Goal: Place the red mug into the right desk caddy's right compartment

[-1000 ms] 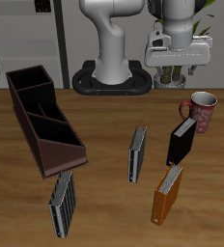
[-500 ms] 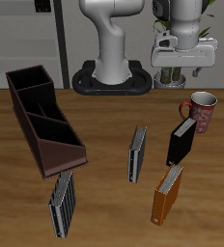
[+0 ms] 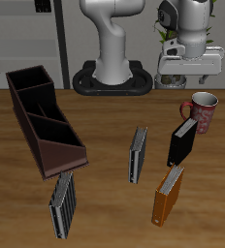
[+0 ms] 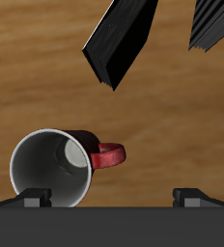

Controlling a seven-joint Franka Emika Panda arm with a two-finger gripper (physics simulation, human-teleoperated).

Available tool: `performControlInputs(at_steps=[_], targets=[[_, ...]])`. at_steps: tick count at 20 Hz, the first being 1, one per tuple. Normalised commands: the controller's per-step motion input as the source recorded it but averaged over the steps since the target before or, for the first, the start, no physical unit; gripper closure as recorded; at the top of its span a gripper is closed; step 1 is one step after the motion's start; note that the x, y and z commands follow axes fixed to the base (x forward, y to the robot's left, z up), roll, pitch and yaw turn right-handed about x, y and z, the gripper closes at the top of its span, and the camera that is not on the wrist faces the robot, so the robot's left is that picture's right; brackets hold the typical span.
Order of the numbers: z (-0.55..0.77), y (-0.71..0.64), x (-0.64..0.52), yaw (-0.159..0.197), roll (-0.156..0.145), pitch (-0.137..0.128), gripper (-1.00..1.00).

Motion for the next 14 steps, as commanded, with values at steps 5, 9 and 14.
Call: performControlInputs(at_steps=[5,9,14], targets=[[-0.21,0.08,-0.02,-0.005,-0.009,-0.009,-1.00],[-0.19,0.10,-0.06,-0.019,-0.009,-0.026,-1.00],[-0.18,0.08,-0.09,-0.017,-0.001,-0.013,-1.00]])
